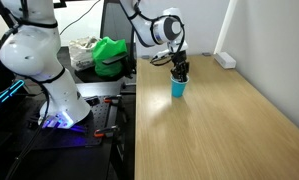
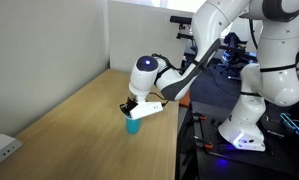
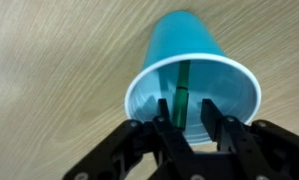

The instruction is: Pick up the pen from the cup and put it on table

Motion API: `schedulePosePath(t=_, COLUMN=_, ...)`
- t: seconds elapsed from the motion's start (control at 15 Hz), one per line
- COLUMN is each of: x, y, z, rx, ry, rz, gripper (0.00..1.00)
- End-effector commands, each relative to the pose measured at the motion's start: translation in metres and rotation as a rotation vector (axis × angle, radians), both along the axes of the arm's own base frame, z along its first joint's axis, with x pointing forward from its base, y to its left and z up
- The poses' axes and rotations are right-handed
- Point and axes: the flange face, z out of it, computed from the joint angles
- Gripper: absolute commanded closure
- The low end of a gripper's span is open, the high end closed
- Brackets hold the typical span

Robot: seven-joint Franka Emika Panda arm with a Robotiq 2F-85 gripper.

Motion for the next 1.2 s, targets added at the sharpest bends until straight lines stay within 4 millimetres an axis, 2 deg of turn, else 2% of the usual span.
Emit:
schedulePosePath(t=0.0, x=0.008, y=-0.002, z=0.001, rx=-0.001, ry=-0.003, rz=0.012, gripper=0.62)
schedulePosePath(t=0.13, x=0.008, y=-0.002, z=0.002, rx=-0.004, ry=-0.004, rz=0.010, gripper=0.86)
schedulePosePath(t=0.33, x=0.006, y=-0.001, z=0.004, rx=-0.010, ry=-0.005, rz=0.008, gripper=1.00)
schedulePosePath(t=0.47, x=0.005, y=0.001, z=0.004, rx=-0.012, ry=-0.007, rz=0.008, gripper=0.96)
schedulePosePath(t=1.13, x=-0.015, y=0.028, z=0.014, rx=-0.053, ry=-0.007, rz=0.022, gripper=0.96)
